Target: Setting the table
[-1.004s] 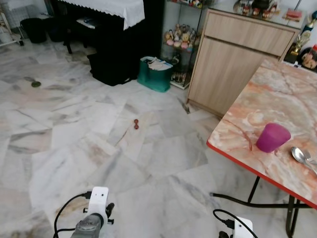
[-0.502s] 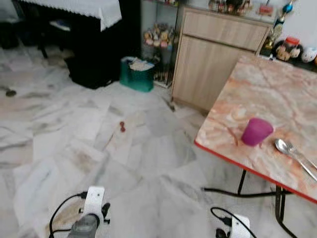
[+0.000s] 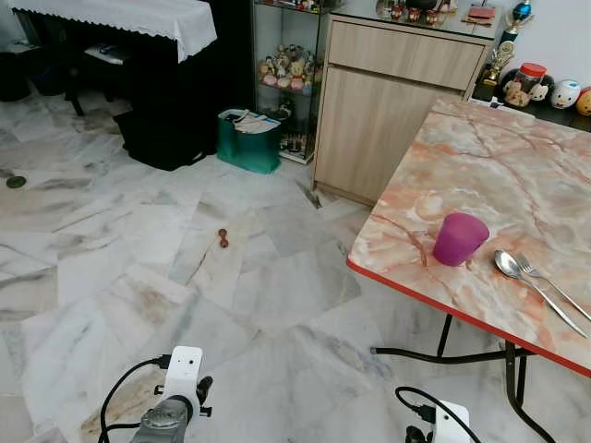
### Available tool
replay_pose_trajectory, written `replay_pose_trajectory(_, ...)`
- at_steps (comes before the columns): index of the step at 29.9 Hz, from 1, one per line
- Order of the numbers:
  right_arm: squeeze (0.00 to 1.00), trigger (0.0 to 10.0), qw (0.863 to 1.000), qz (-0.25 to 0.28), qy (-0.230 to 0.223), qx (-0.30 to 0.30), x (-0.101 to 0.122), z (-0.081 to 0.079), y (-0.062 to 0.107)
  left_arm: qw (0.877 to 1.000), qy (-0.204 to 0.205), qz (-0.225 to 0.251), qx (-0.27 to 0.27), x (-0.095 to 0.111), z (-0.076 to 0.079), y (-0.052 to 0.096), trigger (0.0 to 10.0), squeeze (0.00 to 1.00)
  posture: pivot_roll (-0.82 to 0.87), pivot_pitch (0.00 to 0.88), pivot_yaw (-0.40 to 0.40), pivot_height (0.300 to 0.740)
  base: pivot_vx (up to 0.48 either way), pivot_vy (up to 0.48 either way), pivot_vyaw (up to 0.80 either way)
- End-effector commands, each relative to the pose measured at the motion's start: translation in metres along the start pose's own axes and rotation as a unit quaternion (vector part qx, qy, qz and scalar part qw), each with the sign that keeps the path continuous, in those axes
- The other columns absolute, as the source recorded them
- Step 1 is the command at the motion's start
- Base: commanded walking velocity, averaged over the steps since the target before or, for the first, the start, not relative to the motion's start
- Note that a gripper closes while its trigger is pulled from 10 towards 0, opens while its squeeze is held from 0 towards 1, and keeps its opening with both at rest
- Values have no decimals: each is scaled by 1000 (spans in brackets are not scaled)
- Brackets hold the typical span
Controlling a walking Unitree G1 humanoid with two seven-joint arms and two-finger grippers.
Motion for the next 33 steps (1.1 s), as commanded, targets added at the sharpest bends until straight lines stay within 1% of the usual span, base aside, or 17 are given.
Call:
replay_pose_trajectory(1, 0, 10000, 1000, -1, -3, -5, -2, 4, 1, 1000, -3, 3, -1, 2, 3, -1, 10000, 0, 101, 0, -58, 740, 0, 0, 0)
replay_pose_trajectory(4, 0, 10000, 1000, -1, -2, -5, -2, 4, 1, 1000, -4, 4, -2, 3, 3, -1, 10000, 0, 101, 0, -58, 740, 0, 0, 0)
replay_pose_trajectory(30, 0, 10000, 1000, -1, 0, -5, -2, 4, 1, 1000, -6, -5, 1, -3, 0, 1, 10000, 0, 101, 0, -59, 740, 0, -329, 0)
replay_pose_trajectory(33, 0, 10000, 1000, -1, 0, -5, -2, 4, 1, 1000, 3, -5, 4, -4, -1, 1, 10000, 0, 100, 0, -58, 740, 0, 0, 0)
Point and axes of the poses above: a point about 5 cm out from each wrist's last joint towards the gripper, its own y axis pointing back from the gripper into the wrist, its own x axis along the axis of the wrist's last joint, z = x × y, the point moved 4 cm from there along -y, pointing out of the wrist towards the gripper, and after that the axes turned 5 degrees about y, right-handed, at the moved point
